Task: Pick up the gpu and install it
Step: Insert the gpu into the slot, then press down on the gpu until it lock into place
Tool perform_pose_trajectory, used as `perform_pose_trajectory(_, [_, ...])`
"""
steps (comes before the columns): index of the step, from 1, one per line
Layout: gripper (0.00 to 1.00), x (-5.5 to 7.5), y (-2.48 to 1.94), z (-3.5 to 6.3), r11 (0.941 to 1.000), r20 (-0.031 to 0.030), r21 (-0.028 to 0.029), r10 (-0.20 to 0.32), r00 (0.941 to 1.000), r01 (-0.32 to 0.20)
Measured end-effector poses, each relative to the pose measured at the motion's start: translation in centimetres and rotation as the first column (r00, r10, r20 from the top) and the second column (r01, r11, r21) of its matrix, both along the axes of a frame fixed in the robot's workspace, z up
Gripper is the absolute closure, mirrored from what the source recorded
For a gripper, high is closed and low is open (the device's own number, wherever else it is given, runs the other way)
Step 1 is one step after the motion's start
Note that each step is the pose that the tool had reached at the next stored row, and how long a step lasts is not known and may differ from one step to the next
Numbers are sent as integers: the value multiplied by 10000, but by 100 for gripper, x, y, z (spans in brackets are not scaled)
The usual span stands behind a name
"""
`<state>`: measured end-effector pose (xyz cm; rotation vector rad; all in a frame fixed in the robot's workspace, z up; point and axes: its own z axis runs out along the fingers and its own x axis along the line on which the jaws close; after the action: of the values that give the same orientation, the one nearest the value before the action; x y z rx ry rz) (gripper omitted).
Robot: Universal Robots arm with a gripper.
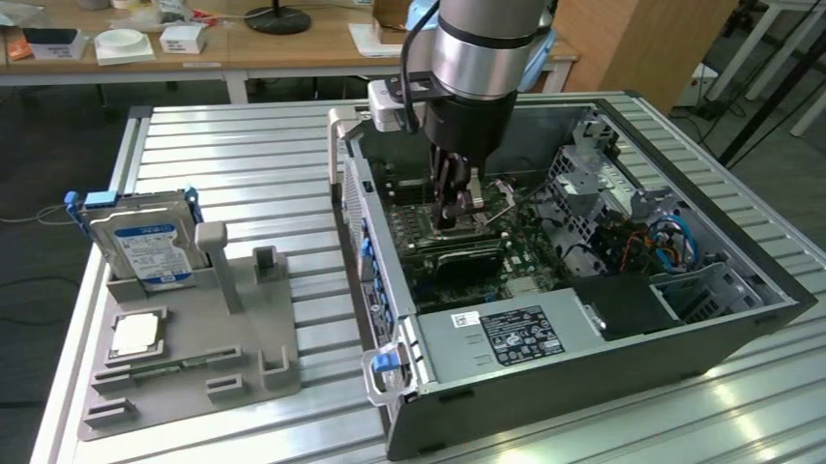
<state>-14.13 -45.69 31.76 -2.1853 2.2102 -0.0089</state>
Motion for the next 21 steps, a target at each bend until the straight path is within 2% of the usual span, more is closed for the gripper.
perform_pose_trajectory(16, [89,1,0,-8,10000,0,3,-4,10000,4])
perform_pose_trajectory(18, [89,1,2,6,10000,1,23,-5,10000,5])
perform_pose_trajectory(21, [89,2,7,47,10000,-16,12,-3,10000,3])
